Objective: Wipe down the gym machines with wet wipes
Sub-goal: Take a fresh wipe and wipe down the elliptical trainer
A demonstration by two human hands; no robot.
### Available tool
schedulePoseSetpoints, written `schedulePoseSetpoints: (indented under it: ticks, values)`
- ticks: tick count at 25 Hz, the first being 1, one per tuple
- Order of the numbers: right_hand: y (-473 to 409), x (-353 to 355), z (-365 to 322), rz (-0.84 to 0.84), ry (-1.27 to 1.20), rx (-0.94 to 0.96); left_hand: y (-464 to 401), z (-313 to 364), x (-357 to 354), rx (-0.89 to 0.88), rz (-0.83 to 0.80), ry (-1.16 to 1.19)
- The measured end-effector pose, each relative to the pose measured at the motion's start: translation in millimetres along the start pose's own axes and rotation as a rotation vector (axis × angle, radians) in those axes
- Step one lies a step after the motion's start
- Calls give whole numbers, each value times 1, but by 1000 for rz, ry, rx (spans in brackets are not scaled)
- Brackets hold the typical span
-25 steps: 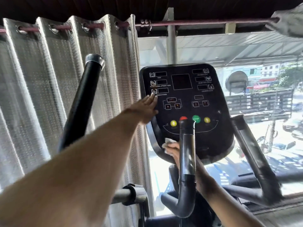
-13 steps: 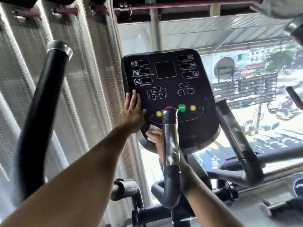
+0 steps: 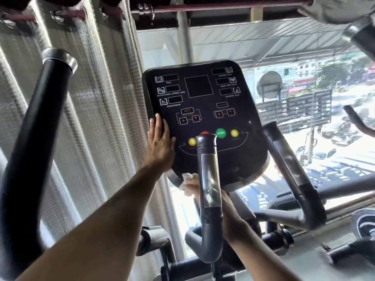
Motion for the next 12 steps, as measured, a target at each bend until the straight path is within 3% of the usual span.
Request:
schedulePoseSetpoints:
  ticks: [3,5,8,9,11,12]
  values:
    - [-1,-6,-29,41,-194,-97,2,-2,-2,12,6,33]
    - [4,-1,-45,80,-76,-189,1,-4,-4,15,18,52]
    - [-3,10,6,271,466,124,1,-4,-6,13,48,51]
    - [-2,10,20,272,415,153,1,-4,-7,15,58,65]
    - [-4,27,69,489,569,315,0,-5,-8,7,78,83]
    - [-2,43,89,615,537,291,-1,-6,-10,4,87,85]
Point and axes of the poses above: each hand's wrist, its own y-axis away from the middle knuckle, its own x-axis out of the back of the hand, z = x × y, the point moved 4 cm from there along -y, towards the middle knuckle, and after that the axes turned 4 degrees about z, right-handed, at the moved point
